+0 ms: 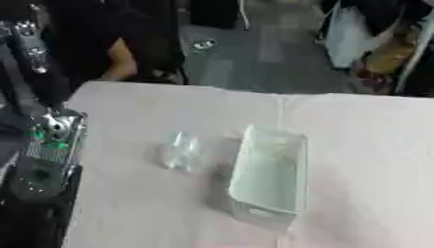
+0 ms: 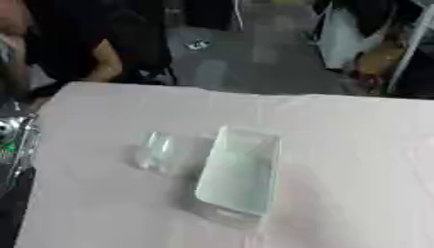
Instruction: Pick up objects on the table and place them in the box.
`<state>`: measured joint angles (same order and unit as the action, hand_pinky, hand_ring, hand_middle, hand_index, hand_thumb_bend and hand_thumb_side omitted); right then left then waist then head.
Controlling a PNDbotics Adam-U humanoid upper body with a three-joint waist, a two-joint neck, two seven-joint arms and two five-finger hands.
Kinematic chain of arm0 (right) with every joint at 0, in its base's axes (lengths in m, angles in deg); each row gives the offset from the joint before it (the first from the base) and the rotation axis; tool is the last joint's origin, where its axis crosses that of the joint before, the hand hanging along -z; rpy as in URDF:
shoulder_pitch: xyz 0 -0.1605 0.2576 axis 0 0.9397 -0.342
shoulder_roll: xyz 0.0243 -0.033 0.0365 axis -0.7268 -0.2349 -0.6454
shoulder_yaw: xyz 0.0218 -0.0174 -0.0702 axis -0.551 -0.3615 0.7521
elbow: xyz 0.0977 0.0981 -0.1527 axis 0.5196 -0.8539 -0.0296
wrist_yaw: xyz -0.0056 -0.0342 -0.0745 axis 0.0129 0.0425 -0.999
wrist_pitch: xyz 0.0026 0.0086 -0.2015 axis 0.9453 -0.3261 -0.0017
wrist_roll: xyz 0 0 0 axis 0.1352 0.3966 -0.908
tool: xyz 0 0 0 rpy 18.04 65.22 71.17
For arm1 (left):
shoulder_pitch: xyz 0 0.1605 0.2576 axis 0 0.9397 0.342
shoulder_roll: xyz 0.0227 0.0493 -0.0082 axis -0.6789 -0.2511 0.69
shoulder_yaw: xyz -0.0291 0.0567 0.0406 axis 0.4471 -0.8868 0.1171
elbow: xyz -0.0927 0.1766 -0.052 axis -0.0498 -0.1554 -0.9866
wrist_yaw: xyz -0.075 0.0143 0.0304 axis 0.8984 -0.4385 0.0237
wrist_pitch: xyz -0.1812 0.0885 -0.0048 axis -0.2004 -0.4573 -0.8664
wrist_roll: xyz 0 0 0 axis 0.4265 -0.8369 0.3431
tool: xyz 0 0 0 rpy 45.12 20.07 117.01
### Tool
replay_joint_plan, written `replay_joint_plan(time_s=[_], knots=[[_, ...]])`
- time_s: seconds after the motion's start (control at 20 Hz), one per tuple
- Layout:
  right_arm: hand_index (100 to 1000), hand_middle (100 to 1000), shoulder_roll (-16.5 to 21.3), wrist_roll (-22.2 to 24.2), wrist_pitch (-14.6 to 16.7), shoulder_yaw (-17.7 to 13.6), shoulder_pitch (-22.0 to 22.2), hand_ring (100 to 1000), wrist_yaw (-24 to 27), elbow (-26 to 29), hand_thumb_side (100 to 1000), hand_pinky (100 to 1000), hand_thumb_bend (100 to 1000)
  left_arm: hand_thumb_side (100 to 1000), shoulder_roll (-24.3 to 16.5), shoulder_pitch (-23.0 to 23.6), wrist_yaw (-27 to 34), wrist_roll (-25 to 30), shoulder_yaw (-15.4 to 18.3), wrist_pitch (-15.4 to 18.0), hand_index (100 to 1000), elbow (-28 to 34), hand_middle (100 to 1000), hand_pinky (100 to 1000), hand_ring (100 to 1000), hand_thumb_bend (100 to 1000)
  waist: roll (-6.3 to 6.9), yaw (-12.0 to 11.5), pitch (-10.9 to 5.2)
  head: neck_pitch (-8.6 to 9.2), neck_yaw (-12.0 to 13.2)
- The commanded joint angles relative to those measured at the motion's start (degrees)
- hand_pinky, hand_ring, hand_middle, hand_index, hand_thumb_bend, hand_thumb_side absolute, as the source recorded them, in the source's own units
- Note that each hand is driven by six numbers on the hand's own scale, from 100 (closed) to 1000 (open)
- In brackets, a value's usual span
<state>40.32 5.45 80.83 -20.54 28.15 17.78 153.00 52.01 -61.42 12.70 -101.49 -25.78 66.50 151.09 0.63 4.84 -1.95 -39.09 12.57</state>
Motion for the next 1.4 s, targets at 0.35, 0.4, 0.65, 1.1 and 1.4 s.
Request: replay_joint_plan(time_s=[0.35,0.4,0.65,1.1,1.4], knots=[[941,921,1.35,-0.1,-0.02,-0.29,-0.47,921,-0.17,0.89,642,894,100,829,-1.16,-0.46,0.44,0.72,0.03,-0.7,860,1.0,830,769,813,462,0.03,0.13,-0.39,0.63,0.24],[941,921,1.35,-0.09,-0.02,-0.29,-0.47,922,-0.17,0.89,642,894,100,830,-1.16,-0.47,0.46,0.8,0.02,-0.7,859,1.0,830,768,812,462,0.03,0.14,-0.39,0.66,0.25],[941,920,1.36,-0.11,-0.02,-0.32,-0.47,921,-0.18,0.89,643,894,100,787,-1.28,-0.5,0.36,1.51,-0.03,-0.64,860,1.0,831,767,813,511,0.0,0.37,-0.37,0.61,0.19],[941,921,1.72,0.09,-0.41,-0.21,-0.21,922,-0.38,0.89,649,894,100,572,-22.65,-1.79,-7.98,28.15,-1.54,-13.17,898,-3.84,820,763,799,862,0.81,2.57,-0.81,1.05,-0.84],[942,921,2.19,0.67,-0.44,0.27,-0.42,922,-0.23,0.89,652,894,100,787,-38.69,-6.58,-6.96,54.9,-7.2,-19.43,860,-14.1,770,759,757,810,1.7,3.26,-1.21,0.97,-0.31]])
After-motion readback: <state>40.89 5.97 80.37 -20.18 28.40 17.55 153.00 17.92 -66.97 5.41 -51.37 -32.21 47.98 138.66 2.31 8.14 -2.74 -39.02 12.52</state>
